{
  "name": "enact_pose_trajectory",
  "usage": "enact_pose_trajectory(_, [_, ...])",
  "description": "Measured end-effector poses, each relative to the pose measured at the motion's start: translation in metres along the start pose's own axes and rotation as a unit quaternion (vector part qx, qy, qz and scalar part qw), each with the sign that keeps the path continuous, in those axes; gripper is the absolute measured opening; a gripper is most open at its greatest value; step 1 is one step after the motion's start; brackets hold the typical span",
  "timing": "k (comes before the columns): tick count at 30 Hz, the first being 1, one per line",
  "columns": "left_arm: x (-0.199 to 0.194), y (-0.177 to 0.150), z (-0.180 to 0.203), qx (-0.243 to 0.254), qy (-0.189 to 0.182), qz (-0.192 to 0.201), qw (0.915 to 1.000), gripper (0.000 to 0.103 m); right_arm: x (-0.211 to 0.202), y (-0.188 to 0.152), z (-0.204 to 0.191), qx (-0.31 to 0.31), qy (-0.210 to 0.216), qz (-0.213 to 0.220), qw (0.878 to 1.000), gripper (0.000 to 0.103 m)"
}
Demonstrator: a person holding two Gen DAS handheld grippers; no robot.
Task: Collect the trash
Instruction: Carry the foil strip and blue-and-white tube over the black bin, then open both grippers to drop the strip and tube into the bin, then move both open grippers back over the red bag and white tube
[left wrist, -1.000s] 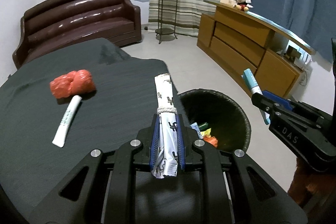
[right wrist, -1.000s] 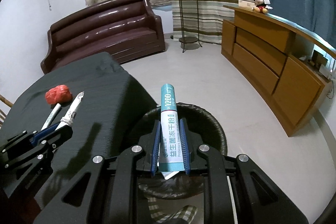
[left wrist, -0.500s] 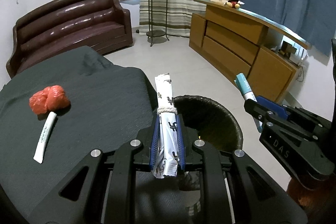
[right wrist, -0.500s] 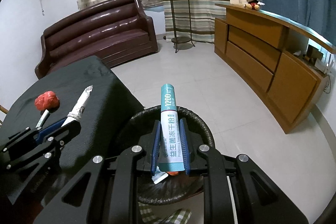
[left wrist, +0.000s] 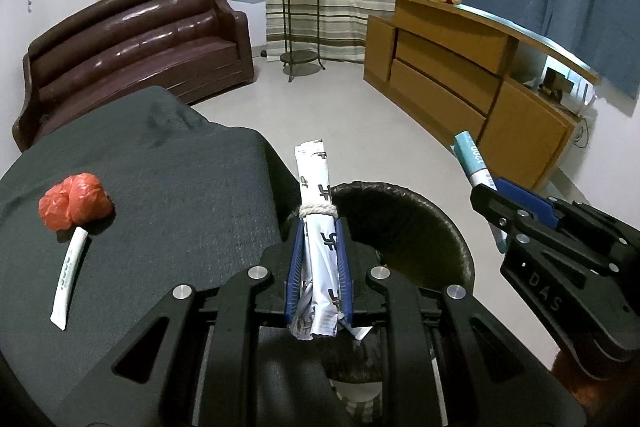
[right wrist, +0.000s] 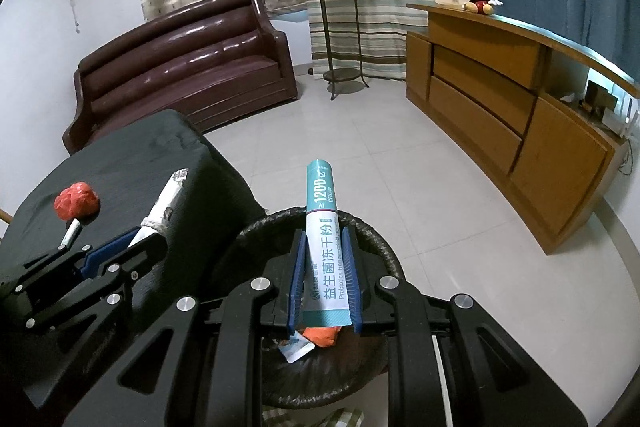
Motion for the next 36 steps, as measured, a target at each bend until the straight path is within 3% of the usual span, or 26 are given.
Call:
enact_pose_trajectory(6, [0.007,0.001,-0.001,-0.003,0.007,-0.007,0.9999,0.017,0.005,0.001,0.001,0.003,0.000,0.000,1.000,0.021])
enact_pose_trajectory(7, [0.007,0.001,-0.001,-0.004,0.007,-0.007,0.9999,0.020,0.006,0.001,0.001,0.004,0.001,-0.001,1.000,0.026])
enact_pose_trajectory(10, [0.006,0.000,-0.002,-0.007,0.012,-0.005,0.9999,0.042,0.007,0.003,0.003,0.005,-0.002,0.002,1.000,0.034])
enact_pose_trajectory(14, [0.006,0.000,-0.004,-0.009,0.017,-0.004,0.9998,0.047,0.009,0.003,0.005,0.010,-0.005,0.004,1.000,0.034])
enact_pose_trajectory(22, [0.003,0.003,-0.009,-0.017,0.020,-0.002,0.9997,0.055,0.008,0.000,0.007,0.017,-0.010,0.003,1.000,0.036])
enact_pose_trajectory(36, [-0.006,0.000,-0.031,-0.029,0.023,-0.003,0.9993,0.056,0.005,-0.004,-0.005,0.016,-0.008,0.000,1.000,0.044])
Point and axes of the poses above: each gripper's, at about its wrist camera, not at the fingertips, and x roughly the way its jaws point, z to its right, y to its top, the point moved 3 cm from there along x, roughly the way its jaws point, and after that the axes turned 1 degree about z, right-handed, at the moved point
